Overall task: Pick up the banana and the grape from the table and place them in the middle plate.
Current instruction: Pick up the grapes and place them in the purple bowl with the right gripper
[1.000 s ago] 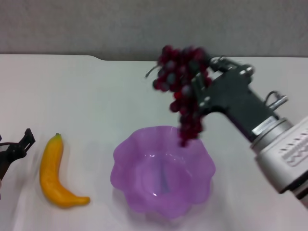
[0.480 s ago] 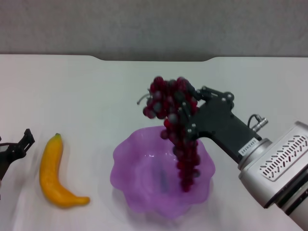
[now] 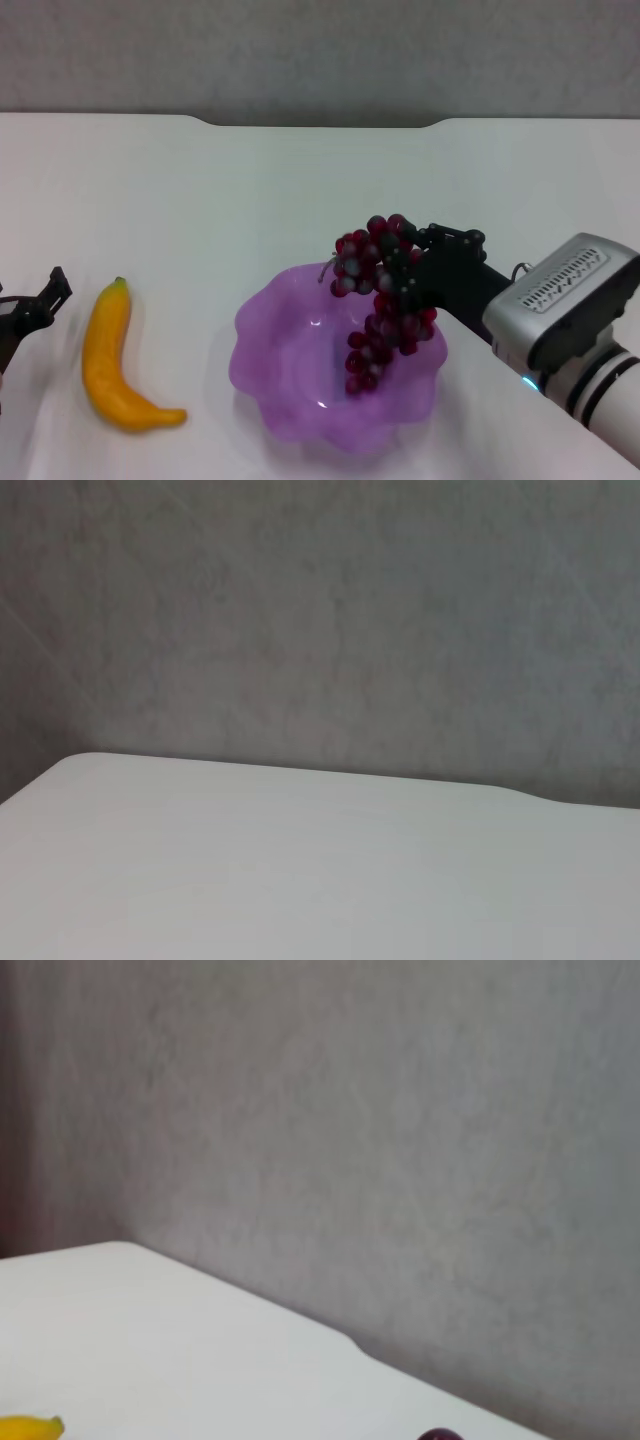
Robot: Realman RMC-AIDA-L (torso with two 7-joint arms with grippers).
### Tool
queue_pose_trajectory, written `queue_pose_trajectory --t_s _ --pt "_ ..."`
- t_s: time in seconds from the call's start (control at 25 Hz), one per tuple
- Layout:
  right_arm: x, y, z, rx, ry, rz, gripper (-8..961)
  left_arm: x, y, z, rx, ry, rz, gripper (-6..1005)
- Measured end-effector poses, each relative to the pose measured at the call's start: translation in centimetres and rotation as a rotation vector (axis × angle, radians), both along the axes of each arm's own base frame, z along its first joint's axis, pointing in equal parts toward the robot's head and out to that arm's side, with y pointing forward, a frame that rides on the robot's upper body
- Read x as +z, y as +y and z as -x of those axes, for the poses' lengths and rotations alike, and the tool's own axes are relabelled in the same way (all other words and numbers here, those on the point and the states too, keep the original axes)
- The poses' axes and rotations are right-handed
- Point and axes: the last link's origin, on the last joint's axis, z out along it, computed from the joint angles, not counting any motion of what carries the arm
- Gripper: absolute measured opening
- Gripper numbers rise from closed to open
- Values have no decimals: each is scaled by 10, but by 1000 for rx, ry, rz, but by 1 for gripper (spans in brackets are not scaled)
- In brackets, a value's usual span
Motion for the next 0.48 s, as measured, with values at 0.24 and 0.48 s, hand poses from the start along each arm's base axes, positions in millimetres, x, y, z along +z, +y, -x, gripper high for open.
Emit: queue_pose_trajectory --t_s 0.24,0.48 --pt "-4 2 1 -6 -7 19 272 0 0 0 -1 -1 0 891" --pt "-14 -2 10 36 -18 52 533 0 0 0 1 -3 -4 891"
